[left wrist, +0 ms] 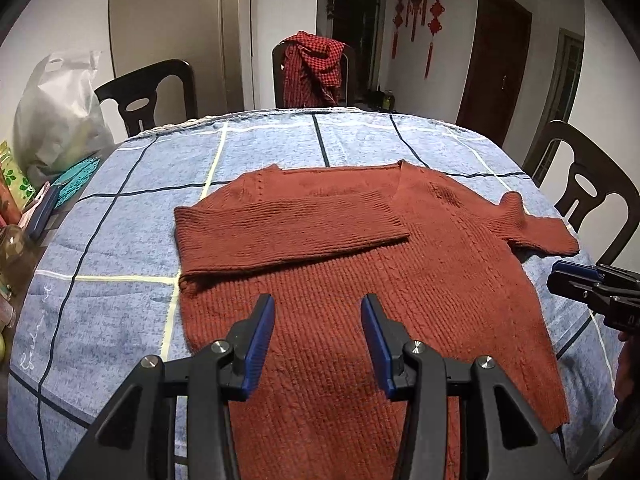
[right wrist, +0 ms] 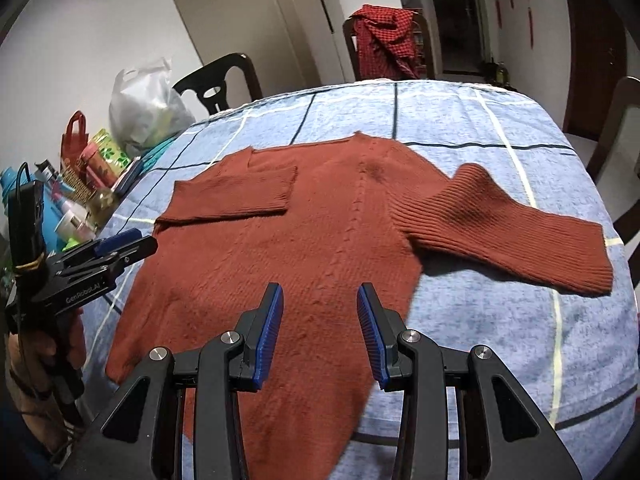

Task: Fold small clothes
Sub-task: 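Move the right gripper to the other sleeve cuff and grasp it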

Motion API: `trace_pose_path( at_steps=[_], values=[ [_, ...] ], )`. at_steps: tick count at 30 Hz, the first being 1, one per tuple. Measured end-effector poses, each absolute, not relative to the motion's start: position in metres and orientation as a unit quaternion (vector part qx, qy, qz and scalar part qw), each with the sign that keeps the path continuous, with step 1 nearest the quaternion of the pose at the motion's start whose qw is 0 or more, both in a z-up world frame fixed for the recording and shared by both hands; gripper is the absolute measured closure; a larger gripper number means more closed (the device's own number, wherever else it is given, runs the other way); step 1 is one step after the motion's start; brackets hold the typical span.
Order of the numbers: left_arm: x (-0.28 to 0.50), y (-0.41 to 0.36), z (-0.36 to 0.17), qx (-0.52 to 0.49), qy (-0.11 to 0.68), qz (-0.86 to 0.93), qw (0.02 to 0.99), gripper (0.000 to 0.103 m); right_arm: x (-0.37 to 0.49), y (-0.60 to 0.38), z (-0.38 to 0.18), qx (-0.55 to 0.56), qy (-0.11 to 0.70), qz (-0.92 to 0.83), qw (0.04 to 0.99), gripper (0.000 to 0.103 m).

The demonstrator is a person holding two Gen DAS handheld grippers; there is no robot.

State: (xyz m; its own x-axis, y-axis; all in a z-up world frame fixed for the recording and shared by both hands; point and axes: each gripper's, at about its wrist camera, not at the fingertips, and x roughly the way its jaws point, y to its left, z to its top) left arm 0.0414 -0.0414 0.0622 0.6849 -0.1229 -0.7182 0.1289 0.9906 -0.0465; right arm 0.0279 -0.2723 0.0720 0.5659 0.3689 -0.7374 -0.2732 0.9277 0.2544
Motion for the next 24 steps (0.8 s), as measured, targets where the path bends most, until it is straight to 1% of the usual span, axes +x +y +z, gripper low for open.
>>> trace_pose_path(
  at_steps=[12, 17, 24],
  values=[
    [0.064, -0.051, 0.057, 0.013, 0.390, -0.086, 0.917, 0.056, 0.037, -0.329, 0.062, 0.105, 0.431, 0.102, 0.891, 0.063],
    [0.075, -0.050, 0.046, 0.008, 0.399, -0.091, 0.912, 0.056, 0.041, -0.373, 0.049, 0.153, 0.438, 0.042, 0.885, 0.060],
    [0.082, -0.047, 0.024, 0.000, 0.424, -0.090, 0.901, 0.056, 0.051, -0.421, 0.028, 0.236, 0.443, -0.016, 0.865, 0.060]
  ],
)
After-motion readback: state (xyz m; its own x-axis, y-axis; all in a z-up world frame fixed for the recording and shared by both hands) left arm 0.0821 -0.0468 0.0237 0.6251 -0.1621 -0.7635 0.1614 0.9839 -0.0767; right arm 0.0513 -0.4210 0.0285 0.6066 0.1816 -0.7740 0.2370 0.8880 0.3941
